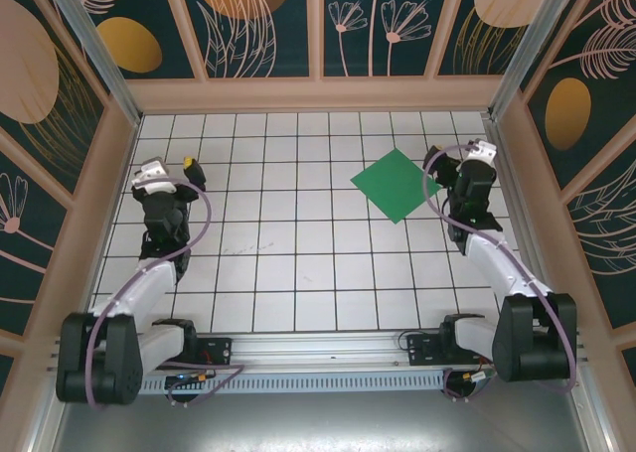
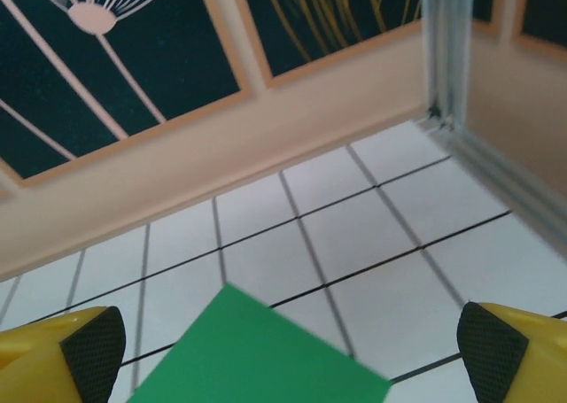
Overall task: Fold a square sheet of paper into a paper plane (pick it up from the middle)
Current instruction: Move the square sheet of paper to the center of the table.
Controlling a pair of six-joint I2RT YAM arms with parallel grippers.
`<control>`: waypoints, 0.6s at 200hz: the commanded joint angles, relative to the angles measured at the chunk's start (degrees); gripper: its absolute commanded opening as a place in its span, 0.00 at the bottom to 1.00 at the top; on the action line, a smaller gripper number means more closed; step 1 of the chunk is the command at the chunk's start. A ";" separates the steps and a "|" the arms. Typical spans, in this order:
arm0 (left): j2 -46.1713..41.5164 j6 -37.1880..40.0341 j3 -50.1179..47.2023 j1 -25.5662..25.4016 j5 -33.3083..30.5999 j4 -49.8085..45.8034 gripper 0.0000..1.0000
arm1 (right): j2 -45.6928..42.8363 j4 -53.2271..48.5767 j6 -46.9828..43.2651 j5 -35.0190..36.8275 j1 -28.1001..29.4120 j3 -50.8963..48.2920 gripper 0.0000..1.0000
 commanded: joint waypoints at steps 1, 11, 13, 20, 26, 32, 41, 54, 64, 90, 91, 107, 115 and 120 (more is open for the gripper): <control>-5.06 -8.30 2.56 0.52 6.81 -14.02 0.98 | 3.47 -11.42 8.24 -6.28 1.97 3.46 0.99; -6.98 -9.77 3.65 0.52 8.68 -17.70 0.99 | 6.11 -12.82 10.94 -8.05 2.48 5.51 0.99; -7.24 -10.32 3.79 0.52 8.77 -18.28 0.99 | 6.67 -13.12 11.31 -8.12 2.61 5.95 0.99; -8.36 -12.31 4.42 0.52 8.69 -20.50 0.99 | 9.06 -13.99 12.31 -10.44 2.84 7.79 0.99; -9.14 -13.57 4.92 0.50 8.44 -22.33 0.99 | 11.30 -14.93 12.93 -11.49 3.16 9.44 0.99; -9.76 -14.15 5.42 0.52 8.31 -24.11 0.99 | 13.55 -15.81 13.38 -11.75 3.68 11.14 0.99; -10.40 -14.77 6.34 0.48 8.18 -26.73 0.99 | 16.76 -16.81 13.94 -10.40 4.83 13.19 0.99; -10.61 -15.02 7.41 0.51 8.85 -29.57 0.99 | 21.72 -18.48 16.32 -8.90 5.82 16.27 0.99; -10.21 -14.75 8.10 0.52 9.75 -30.85 0.99 | 25.65 -19.23 17.78 -10.83 6.06 18.65 0.99; -8.75 -13.71 8.91 0.48 12.99 -31.79 0.99 | 34.66 -22.86 19.73 -11.03 7.86 25.42 0.97; -8.71 -13.69 8.92 0.50 13.09 -31.77 0.99 | 34.95 -23.02 19.79 -10.98 7.88 25.70 0.97; -7.77 -13.39 8.94 0.52 14.24 -31.83 0.99 | 39.90 -25.63 20.25 -10.84 8.21 29.64 0.97; -7.33 -13.40 9.02 0.52 14.62 -31.90 0.99 | 42.06 -26.83 20.53 -10.67 8.19 31.63 0.97; -7.04 -13.34 9.10 0.52 15.15 -31.84 0.98 | 43.28 -27.49 20.63 -10.64 8.21 32.79 0.97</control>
